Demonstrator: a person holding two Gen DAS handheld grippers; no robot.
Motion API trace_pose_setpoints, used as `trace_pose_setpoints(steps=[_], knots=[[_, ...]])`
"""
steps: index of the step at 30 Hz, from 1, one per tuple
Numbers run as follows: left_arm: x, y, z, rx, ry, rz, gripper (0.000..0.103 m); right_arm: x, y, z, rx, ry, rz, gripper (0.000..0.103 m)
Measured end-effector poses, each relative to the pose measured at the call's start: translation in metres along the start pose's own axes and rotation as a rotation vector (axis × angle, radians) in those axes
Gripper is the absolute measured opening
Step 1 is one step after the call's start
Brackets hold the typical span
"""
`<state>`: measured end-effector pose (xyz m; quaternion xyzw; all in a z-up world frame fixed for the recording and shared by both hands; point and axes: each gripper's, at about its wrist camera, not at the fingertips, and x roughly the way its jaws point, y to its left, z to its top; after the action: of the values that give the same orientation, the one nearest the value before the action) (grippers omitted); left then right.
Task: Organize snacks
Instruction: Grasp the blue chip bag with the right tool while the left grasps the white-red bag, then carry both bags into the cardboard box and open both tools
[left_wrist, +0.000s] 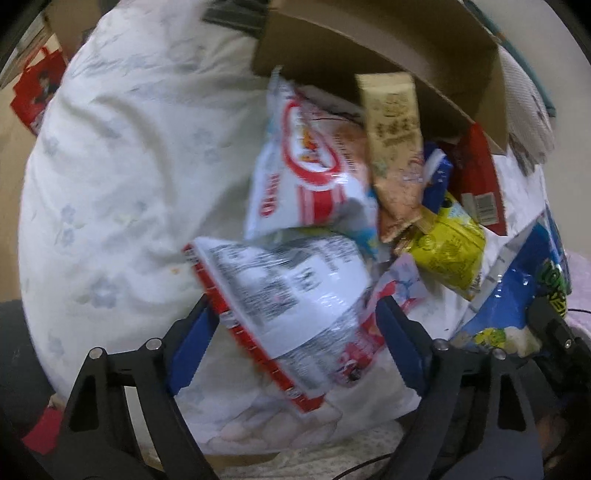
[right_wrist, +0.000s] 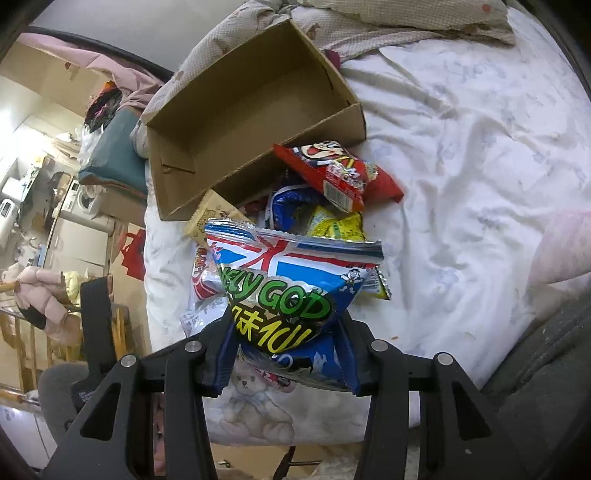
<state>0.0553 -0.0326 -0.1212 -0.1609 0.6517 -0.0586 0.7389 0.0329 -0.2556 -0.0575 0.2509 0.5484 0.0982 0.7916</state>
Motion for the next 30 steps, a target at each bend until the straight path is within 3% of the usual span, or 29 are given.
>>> trace_pose_setpoints(steps=[3,5,9,13,15,18,23,30], knots=[[0.002,-0.005,0.0,0.002,-0.004,-0.019,0.051,0.002,-0.003,-0.004,0.002,0.008,0.007,0.049],[0.0,-0.002,-0.002,-0.014,0.006,-0.044,0.049,0.004,-0.003,-0.004,0.006,0.014,0.011,0.049],[-0.015,0.011,-0.016,-0.034,0.026,-0.024,0.036,0.004,-0.003,-0.003,0.003,0.016,0.015,0.049],[-0.039,0.014,-0.032,-0.003,0.017,0.002,0.035,0.002,-0.001,-0.002,0.0,0.014,0.023,0.049],[-0.06,0.015,-0.036,0.017,-0.023,0.019,0.034,0.001,0.0,-0.002,-0.001,0.013,0.028,0.049],[-0.092,0.019,-0.027,0.025,-0.105,-0.021,0.033,-0.002,0.002,0.002,0.005,0.012,0.044,0.049],[-0.124,0.022,0.014,0.044,-0.236,-0.034,0.033,-0.012,0.008,0.022,-0.017,-0.019,0.051,0.049],[-0.145,-0.002,0.077,0.103,-0.308,-0.033,0.033,-0.026,0.024,0.068,-0.054,-0.088,0.042,0.049]])
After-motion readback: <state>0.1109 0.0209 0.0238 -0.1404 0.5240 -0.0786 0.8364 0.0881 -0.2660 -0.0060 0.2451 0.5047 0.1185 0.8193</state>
